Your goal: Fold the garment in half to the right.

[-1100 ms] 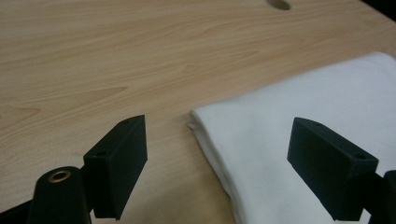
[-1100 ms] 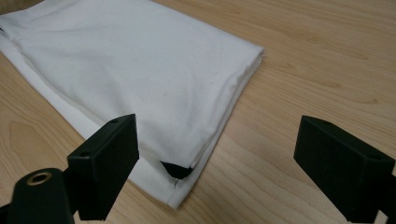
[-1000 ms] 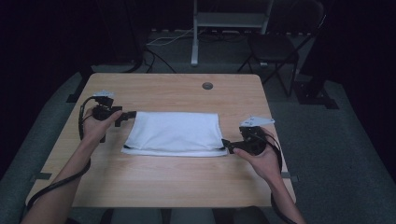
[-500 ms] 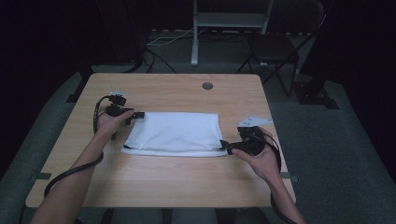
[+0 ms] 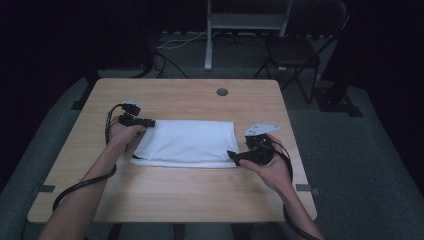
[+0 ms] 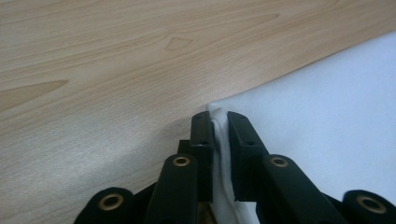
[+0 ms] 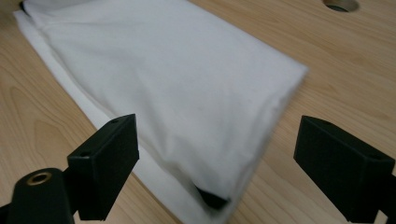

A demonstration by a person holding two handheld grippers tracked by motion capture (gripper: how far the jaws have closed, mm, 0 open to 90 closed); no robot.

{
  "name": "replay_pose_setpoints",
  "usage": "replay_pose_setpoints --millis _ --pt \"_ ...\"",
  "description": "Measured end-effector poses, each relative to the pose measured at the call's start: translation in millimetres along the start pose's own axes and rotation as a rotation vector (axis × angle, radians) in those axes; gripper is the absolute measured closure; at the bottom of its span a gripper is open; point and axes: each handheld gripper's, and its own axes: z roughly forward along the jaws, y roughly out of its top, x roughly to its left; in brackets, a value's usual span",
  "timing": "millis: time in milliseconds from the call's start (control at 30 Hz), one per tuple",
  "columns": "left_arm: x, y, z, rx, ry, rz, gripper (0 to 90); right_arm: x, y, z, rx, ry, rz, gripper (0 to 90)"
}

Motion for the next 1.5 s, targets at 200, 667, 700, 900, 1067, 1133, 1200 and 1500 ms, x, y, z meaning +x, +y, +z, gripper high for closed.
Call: replay_pose_setpoints --millis 200,667,700,900,1067,1133,1200,1500 --pt "-3.3 5.5 -16.7 -0.036 -0.017 0.011 84.5 28.1 30.8 22.4 0.018 0.065 -0.108 13.2" --pt "-11.6 14.8 -41.1 -0.064 -0.032 0.023 84.8 110.1 97.1 79.0 0.046 0.231 -0.354 19.3" --pt "-11.4 14.8 -41.6 -0.061 -0.031 0.026 84.8 115.2 100.7 83.0 0.046 0.239 -0.369 21.1" --pt "-5.0 10.6 -42.4 -0.047 -0.021 0.011 84.9 146.0 118.8 110.0 0.047 0.276 -0.452 25.8" --pt "-2.6 8.6 -44.4 -0.040 -0.025 0.011 85.0 169.2 125.2 132.6 0.043 0.323 -0.485 31.4" --pt "-3.0 8.5 -44.9 -0.033 -0.026 0.014 85.1 175.0 124.5 141.3 0.044 0.331 -0.500 33.3" --pt "-2.7 8.3 -45.4 -0.034 -0.024 0.015 85.1 180.6 122.5 150.7 0.044 0.343 -0.503 36.5" --pt "-3.3 6.9 -46.3 -0.031 -0.028 0.009 85.1 201.2 114.8 182.8 0.065 0.353 -0.550 46.9"
